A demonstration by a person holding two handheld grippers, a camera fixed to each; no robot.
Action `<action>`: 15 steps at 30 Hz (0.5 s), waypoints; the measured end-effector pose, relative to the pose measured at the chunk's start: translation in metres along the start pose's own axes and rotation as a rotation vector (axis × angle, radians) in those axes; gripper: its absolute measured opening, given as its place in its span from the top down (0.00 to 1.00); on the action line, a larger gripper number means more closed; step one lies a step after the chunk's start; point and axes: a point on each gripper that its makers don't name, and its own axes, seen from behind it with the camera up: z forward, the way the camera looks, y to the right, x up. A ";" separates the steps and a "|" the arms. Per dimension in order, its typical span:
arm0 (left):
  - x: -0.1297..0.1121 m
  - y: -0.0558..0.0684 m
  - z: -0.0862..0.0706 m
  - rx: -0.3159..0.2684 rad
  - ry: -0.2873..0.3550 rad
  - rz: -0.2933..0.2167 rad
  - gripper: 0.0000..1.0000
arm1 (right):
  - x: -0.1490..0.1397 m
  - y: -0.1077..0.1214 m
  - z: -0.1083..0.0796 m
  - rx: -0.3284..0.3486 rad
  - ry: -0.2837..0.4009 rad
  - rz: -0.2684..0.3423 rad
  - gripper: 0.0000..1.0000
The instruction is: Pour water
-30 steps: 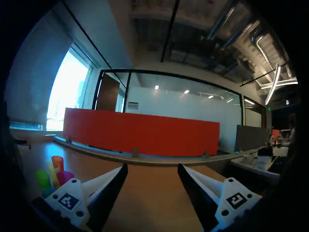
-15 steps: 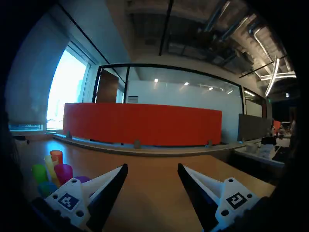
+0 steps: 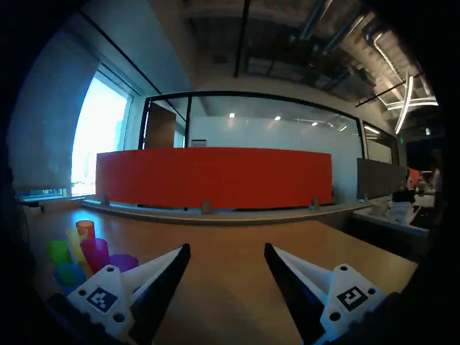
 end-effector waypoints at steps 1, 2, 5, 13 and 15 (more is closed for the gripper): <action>0.000 0.000 0.000 0.000 0.000 0.000 0.09 | -0.002 0.000 0.001 0.001 -0.004 0.003 0.00; 0.000 0.000 0.000 0.000 0.000 0.000 0.09 | -0.003 0.000 0.001 0.002 -0.008 0.006 0.00; 0.000 0.000 0.000 0.000 0.000 0.000 0.09 | -0.009 0.001 0.004 0.007 -0.017 0.020 0.00; 0.000 0.000 0.000 0.000 0.000 0.000 0.09 | -0.013 0.005 0.006 0.005 -0.025 0.025 0.00; 0.000 0.000 0.000 0.000 0.000 0.000 0.09 | -0.013 0.004 0.006 0.005 -0.023 0.021 0.00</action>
